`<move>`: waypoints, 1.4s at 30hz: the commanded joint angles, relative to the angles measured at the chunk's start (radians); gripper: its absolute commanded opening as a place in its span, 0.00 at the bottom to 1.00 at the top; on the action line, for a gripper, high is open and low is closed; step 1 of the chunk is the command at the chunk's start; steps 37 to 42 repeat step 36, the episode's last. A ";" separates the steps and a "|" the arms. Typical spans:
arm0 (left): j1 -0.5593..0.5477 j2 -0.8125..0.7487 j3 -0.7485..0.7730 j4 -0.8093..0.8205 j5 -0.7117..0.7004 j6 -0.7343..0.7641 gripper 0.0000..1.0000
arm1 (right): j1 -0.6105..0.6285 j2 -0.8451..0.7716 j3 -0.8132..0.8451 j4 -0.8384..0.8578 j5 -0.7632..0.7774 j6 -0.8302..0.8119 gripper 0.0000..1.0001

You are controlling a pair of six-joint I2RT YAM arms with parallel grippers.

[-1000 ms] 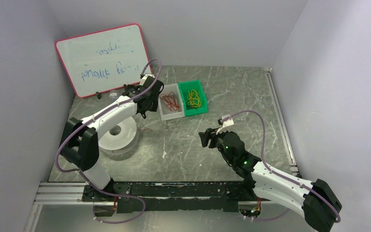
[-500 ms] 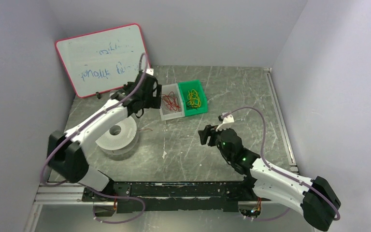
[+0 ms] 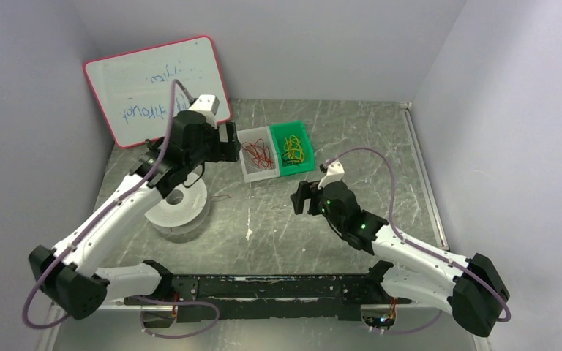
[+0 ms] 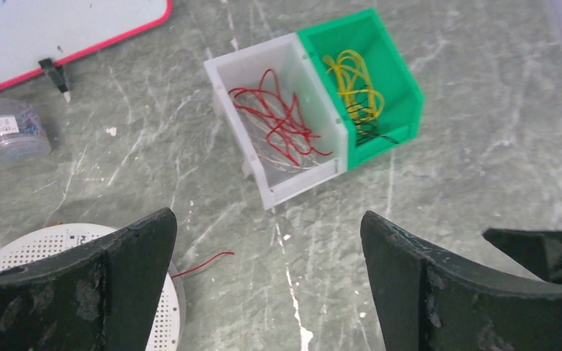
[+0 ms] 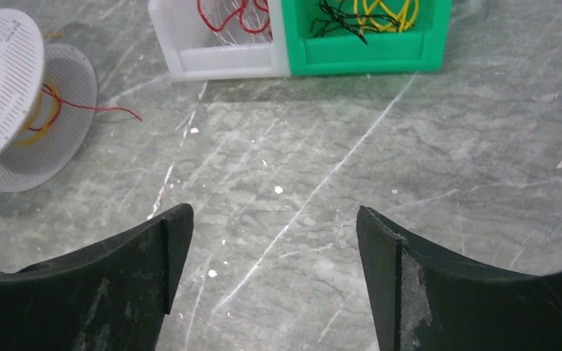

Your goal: Wrap the cables

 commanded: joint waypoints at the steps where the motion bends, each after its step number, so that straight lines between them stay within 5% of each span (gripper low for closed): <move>1: -0.002 -0.115 -0.008 0.024 0.119 0.011 0.99 | -0.007 0.006 0.091 -0.072 -0.016 0.013 0.89; 4: -0.002 -0.155 -0.010 0.009 0.185 0.022 0.99 | -0.006 0.010 0.149 -0.129 -0.008 0.022 1.00; 14: -0.001 -0.247 -0.079 0.045 0.447 0.068 0.99 | -0.006 0.075 0.373 -0.380 0.182 0.141 1.00; 20: -0.002 -0.349 -0.144 0.098 0.476 0.088 1.00 | -0.006 0.130 0.582 -0.590 0.315 0.152 1.00; 33: -0.002 -0.448 -0.234 0.165 0.749 0.139 1.00 | -0.006 -0.120 0.595 -0.486 0.091 -0.217 1.00; 42: -0.002 -0.448 -0.247 0.176 0.755 0.137 1.00 | -0.006 -0.107 0.587 -0.481 0.089 -0.179 1.00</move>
